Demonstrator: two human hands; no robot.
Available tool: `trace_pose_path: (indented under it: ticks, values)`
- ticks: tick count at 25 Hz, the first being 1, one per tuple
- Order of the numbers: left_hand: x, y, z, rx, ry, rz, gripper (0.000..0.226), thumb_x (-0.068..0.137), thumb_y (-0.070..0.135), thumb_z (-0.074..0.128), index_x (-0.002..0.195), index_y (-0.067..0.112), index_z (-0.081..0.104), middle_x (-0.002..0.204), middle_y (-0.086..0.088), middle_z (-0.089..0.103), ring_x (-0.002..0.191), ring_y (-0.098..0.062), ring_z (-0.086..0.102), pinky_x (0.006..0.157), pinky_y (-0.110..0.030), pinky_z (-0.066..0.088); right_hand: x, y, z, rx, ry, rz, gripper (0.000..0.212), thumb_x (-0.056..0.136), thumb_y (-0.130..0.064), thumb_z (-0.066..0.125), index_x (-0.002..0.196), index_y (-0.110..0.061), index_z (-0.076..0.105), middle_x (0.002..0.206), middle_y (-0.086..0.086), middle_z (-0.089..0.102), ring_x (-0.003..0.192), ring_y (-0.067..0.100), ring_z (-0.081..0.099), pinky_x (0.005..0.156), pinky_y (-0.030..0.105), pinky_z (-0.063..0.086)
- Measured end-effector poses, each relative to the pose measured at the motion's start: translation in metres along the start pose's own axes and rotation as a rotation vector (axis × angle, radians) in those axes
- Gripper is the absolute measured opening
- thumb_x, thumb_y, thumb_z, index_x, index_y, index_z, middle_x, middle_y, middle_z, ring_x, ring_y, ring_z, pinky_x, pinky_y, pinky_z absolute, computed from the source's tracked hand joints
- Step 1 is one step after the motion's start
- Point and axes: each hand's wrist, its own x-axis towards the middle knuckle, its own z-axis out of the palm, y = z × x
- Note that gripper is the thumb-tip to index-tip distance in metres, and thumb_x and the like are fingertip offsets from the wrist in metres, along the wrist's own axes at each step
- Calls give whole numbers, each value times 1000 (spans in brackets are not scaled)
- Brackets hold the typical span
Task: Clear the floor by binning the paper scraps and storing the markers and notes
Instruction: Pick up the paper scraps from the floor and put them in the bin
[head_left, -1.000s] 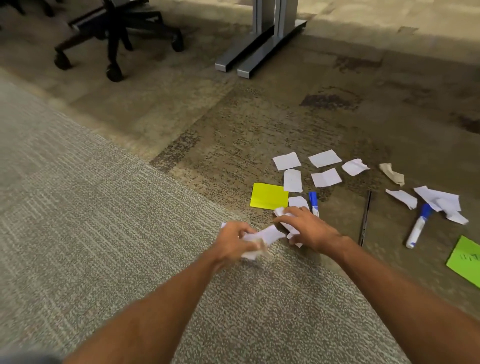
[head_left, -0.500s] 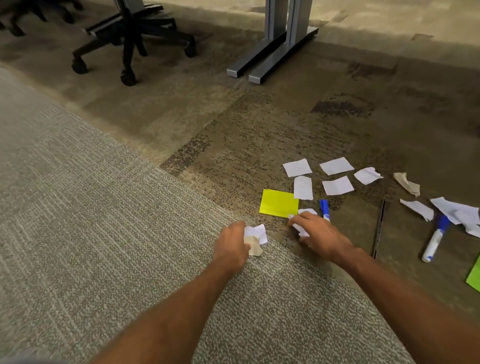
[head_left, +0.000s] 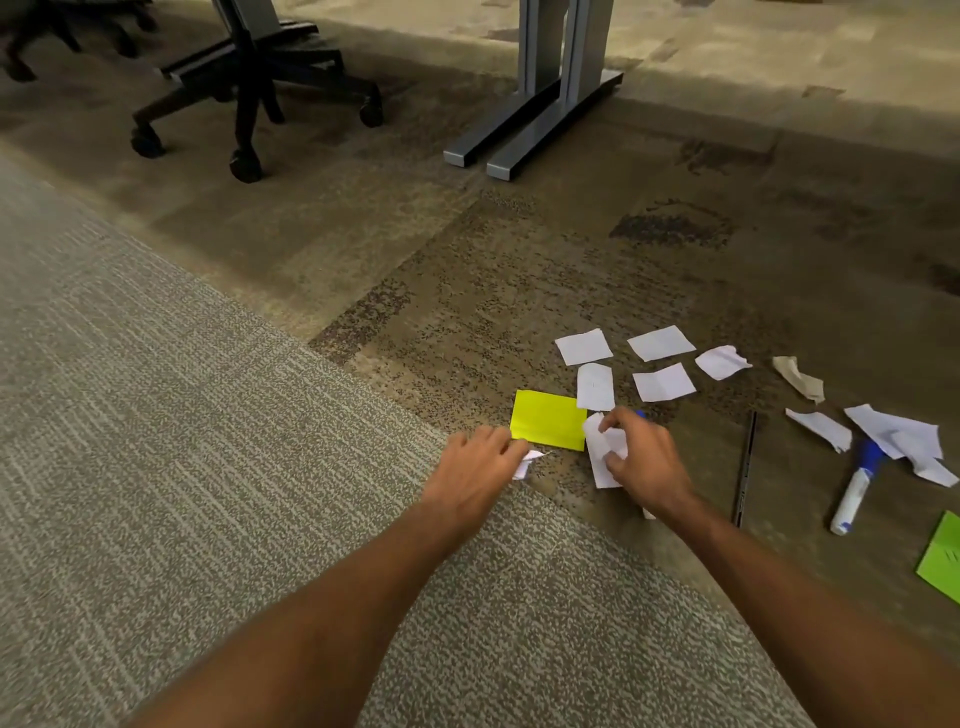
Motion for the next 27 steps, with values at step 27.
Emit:
trace_pose_path:
  ticks: [27]
  values:
    - [32,24,-25,205,-83,37,60,76,-4,60,128,14,36,130,-13,39,117,-33,39,90,-45,38,-17,-1,-50,-665,-51,-482,24,90,-16,51,113,-13,55,123,5,47,106,25,50,86,45,50]
